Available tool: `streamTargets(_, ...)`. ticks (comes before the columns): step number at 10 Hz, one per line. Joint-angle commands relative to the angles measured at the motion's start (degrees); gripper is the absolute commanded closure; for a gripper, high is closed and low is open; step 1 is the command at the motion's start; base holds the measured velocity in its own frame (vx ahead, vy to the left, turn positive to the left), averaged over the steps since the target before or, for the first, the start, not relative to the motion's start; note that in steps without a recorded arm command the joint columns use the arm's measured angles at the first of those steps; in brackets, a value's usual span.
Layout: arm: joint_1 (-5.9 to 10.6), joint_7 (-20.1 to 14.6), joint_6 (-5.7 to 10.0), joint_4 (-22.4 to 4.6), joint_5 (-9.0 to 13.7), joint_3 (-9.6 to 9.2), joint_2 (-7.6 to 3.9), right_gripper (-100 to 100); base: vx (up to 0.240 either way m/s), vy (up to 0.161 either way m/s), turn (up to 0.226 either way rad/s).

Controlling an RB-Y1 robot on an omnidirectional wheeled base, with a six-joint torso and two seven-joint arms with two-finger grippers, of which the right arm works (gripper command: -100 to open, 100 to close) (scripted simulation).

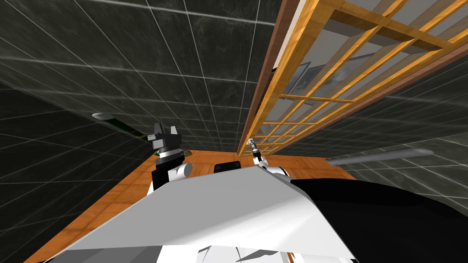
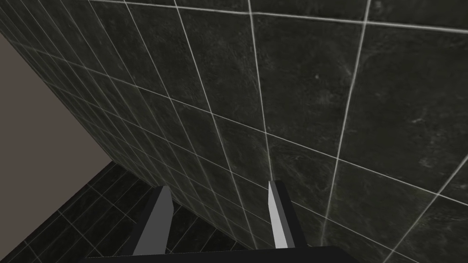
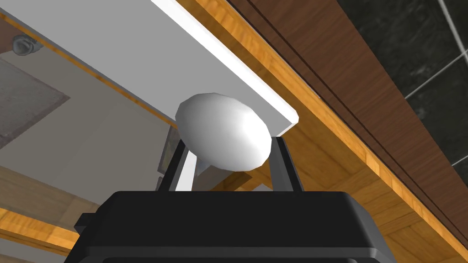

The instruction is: Pull the door open

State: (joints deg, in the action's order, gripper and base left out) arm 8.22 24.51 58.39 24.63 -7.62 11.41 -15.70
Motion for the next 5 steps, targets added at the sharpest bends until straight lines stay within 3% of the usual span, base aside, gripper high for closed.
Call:
streamTargets(1, 0.21, -2.9, 0.2, -0.7, 0.8, -0.76, 0.43, 100, -0.037, -0.016, 0.048)
streamTargets(5, 0.1, -7.9, -0.11, -0.4, 2.4, -1.53, 0.4, 100, -0.033, -0.017, 0.046)
